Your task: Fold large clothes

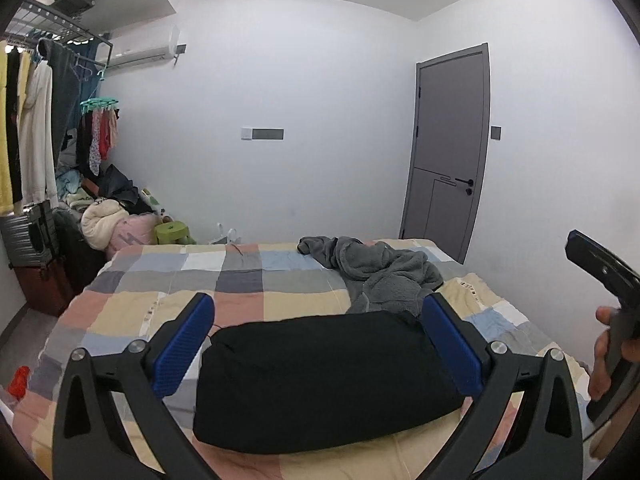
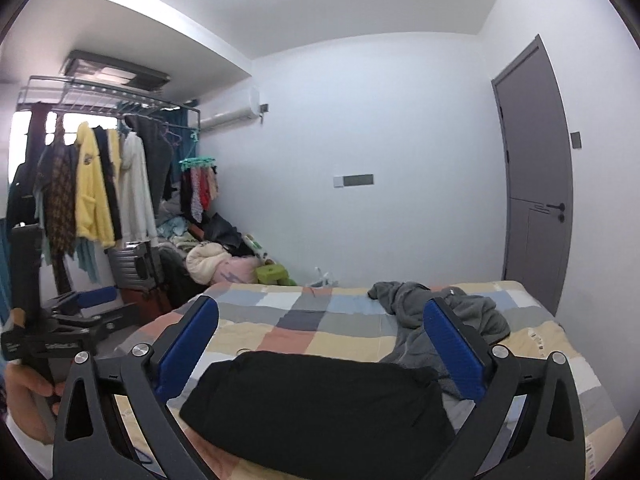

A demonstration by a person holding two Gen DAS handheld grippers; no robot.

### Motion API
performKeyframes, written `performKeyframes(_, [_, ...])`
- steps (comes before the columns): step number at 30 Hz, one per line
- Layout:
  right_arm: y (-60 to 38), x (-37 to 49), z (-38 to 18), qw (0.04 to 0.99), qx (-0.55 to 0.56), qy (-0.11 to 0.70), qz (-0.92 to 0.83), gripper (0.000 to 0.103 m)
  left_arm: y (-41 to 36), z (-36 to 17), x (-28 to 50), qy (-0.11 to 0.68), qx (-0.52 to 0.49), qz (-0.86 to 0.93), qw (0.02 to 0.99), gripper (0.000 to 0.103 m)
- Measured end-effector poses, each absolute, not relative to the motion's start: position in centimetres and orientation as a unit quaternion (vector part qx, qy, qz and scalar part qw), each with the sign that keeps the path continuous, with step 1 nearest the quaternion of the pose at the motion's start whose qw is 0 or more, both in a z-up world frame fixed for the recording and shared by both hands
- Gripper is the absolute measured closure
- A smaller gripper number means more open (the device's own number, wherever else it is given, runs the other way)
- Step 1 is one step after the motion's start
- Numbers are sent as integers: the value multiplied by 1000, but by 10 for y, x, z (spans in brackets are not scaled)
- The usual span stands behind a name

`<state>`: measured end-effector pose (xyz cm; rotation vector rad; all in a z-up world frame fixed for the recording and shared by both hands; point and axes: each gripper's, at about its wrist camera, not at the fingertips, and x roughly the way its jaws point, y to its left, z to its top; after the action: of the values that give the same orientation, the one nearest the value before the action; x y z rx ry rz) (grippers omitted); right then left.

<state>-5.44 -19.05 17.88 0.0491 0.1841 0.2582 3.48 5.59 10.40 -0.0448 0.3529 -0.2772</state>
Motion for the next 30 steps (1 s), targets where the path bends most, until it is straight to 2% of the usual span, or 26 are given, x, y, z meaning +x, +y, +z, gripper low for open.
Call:
performKeyframes(7, [-171, -80, 141, 988, 15, 96, 122, 0, 54, 77, 11, 185, -46, -144, 971, 0])
performKeyframes(17, [-161, -90, 89, 982, 32, 150, 107, 0, 56, 39, 2, 227, -74, -136, 961, 0])
performKeyframes(30, [-164, -84, 25, 972, 24, 223, 65, 0, 41, -14, 2, 288, -32, -113, 950, 0])
